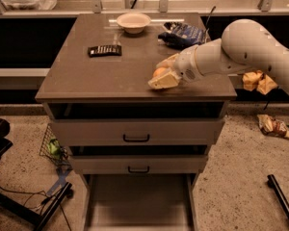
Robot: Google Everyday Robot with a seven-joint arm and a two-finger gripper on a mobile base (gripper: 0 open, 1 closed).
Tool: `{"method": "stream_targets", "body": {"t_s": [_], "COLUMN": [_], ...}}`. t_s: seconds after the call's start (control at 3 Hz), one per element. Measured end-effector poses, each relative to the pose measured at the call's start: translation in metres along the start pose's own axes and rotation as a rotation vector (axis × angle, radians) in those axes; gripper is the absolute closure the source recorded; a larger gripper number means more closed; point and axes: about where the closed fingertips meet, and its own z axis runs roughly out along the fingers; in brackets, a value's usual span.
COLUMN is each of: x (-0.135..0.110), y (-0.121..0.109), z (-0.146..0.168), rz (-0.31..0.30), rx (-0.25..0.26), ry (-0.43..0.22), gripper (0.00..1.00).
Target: Place orange into bottom drawer
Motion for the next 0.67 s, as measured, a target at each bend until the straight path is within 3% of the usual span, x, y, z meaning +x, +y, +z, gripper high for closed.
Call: {"method": "stream_targets", "body": {"t_s": [0.67], "x": [-0.0016], "y": [0.0028], "z": [0.0046], "rz": [-0.003], "rx": [-0.009], "ry": [0.000], "gripper": [0.99]}}
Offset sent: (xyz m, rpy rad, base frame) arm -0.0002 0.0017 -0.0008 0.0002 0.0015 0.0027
